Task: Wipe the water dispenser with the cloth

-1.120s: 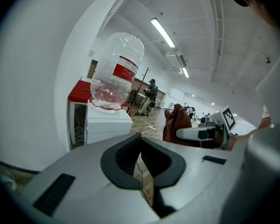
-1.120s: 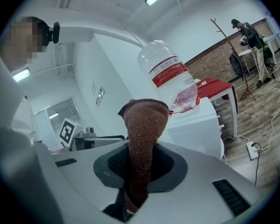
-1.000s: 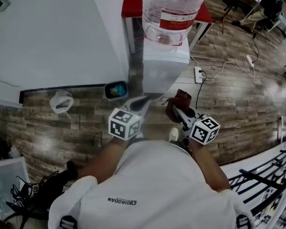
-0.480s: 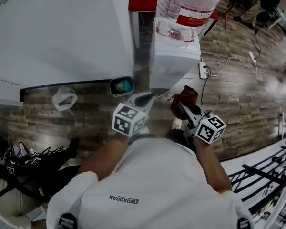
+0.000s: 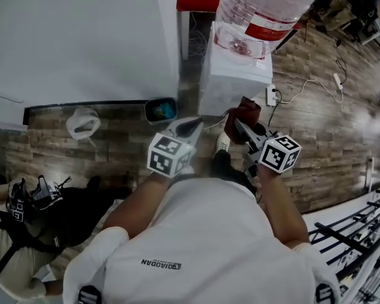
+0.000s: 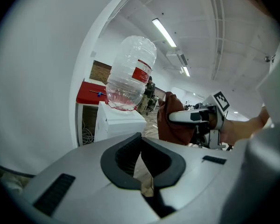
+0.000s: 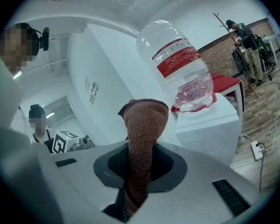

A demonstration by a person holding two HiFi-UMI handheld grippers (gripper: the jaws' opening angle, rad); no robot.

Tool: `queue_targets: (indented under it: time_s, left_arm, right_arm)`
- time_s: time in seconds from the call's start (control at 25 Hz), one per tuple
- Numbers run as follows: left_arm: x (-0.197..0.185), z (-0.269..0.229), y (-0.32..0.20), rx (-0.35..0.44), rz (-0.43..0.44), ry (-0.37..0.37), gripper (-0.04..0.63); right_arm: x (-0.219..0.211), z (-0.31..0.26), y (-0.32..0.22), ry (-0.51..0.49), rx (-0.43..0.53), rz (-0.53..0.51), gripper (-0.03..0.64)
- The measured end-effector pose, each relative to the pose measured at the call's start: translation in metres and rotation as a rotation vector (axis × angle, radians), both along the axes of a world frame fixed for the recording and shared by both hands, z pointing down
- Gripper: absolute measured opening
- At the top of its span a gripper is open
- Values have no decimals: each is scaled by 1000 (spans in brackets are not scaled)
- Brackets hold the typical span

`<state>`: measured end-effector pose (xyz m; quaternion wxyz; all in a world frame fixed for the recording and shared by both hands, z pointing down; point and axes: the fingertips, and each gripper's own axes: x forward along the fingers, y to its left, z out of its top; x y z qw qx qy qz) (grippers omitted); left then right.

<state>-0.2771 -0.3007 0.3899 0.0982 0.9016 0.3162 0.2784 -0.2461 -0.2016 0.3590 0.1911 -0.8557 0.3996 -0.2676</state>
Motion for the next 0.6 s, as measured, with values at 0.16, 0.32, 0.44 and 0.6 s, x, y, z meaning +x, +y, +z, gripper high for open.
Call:
queue_targets:
  time_s: [0.16, 0.32, 0.44, 0.6]
  left_arm:
    - [22, 7, -6, 27, -45, 1, -11]
    - [42, 15, -7, 37, -82, -18, -11]
    - [56, 16, -5, 27, -110, -27, -11]
    - [73, 21, -7, 27, -144, -44, -11]
  right_arm:
    - [48, 10, -18, -6, -42, -61, 58]
    - [98, 28, -36, -32, -61, -96, 58]
    - [130, 40, -48, -57, -63, -118, 58]
    - [164, 54, -69, -87, -65, -159, 58]
